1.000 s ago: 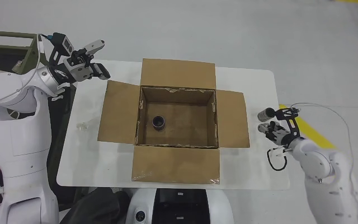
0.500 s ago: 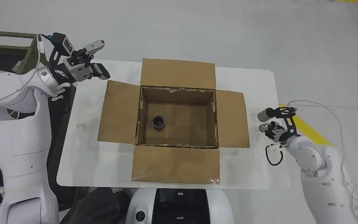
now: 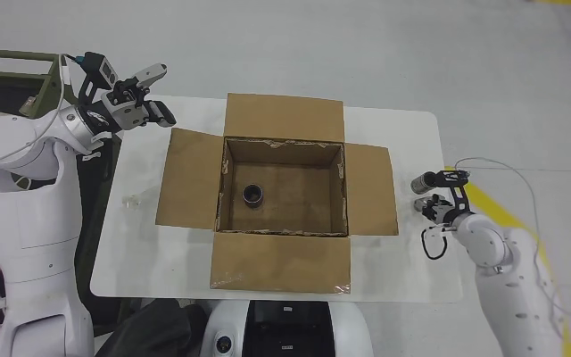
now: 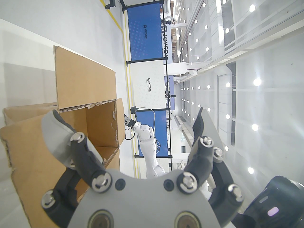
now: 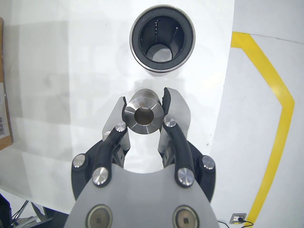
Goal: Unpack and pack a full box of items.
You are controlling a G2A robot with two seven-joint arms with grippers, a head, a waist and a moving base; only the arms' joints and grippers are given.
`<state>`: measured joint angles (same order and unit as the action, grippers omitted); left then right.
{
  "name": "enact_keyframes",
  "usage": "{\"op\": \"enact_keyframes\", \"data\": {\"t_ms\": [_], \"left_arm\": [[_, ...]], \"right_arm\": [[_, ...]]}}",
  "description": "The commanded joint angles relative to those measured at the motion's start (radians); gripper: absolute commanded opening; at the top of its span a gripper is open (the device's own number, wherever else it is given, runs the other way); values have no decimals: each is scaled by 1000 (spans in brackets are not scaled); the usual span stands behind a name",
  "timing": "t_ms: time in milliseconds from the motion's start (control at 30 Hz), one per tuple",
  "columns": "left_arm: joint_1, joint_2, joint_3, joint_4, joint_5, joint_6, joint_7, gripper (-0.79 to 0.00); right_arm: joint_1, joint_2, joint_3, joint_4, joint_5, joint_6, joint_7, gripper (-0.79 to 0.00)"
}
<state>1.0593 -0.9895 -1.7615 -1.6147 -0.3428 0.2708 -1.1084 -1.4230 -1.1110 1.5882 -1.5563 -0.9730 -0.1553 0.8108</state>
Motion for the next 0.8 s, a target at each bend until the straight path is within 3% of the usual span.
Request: {"op": "enact_keyframes", "data": {"t_ms": [0, 133, 300, 533, 767], "left_arm": [[0, 0, 0, 0, 0, 0, 0, 0], [0, 0, 0, 0, 0, 0, 0, 0], [0, 0, 0, 0, 0, 0, 0, 0], [0, 0, 0, 0, 0, 0, 0, 0], [0, 0, 0, 0, 0, 0, 0, 0]], "right_arm": [[1, 1, -3, 1, -4, 4, 1, -785], [4, 1, -10, 5, -14, 13, 3, -779], [13, 1, -26, 14, -22, 21, 4, -677], [21, 2, -37, 22, -26, 29, 4, -339], [5, 5, -24, -5, -20, 32, -6, -302]]}}
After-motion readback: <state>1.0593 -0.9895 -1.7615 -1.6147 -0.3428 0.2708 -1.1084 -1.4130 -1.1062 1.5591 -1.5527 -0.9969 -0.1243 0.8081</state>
